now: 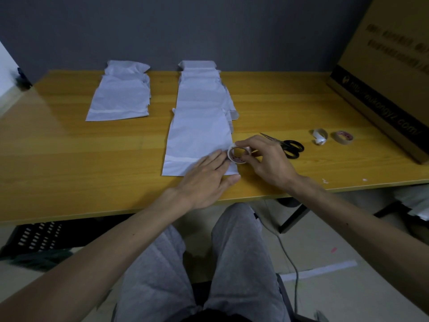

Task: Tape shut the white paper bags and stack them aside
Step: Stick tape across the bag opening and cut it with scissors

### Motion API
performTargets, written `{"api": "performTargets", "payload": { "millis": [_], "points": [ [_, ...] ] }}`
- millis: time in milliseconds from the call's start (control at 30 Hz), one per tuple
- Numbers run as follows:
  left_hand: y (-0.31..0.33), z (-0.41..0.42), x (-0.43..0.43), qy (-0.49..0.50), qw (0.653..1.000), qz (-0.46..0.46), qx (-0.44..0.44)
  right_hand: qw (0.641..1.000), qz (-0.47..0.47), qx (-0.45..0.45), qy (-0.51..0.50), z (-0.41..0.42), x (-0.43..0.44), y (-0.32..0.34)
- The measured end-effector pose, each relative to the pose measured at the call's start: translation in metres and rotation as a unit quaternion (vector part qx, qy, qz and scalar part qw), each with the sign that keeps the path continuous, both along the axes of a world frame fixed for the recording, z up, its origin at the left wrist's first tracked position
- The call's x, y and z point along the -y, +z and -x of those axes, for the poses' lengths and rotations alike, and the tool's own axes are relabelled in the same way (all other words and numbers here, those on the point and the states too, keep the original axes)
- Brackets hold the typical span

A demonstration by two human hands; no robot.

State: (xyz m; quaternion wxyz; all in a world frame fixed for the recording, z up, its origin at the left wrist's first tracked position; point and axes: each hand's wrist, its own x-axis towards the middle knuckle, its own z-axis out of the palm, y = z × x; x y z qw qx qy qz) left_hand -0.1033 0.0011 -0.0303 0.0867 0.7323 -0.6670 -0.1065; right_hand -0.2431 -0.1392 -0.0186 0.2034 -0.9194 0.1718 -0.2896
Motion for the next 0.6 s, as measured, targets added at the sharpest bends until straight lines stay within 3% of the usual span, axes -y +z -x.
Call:
{"api": "performTargets", "payload": {
  "millis": [600],
  "points": [
    [0.004,-0.004,-0.001,-0.023,0.997,-0.071,0.009,0.997,0.065,-0.023,0.024,0.009,0.012,0.005]
  ]
}}
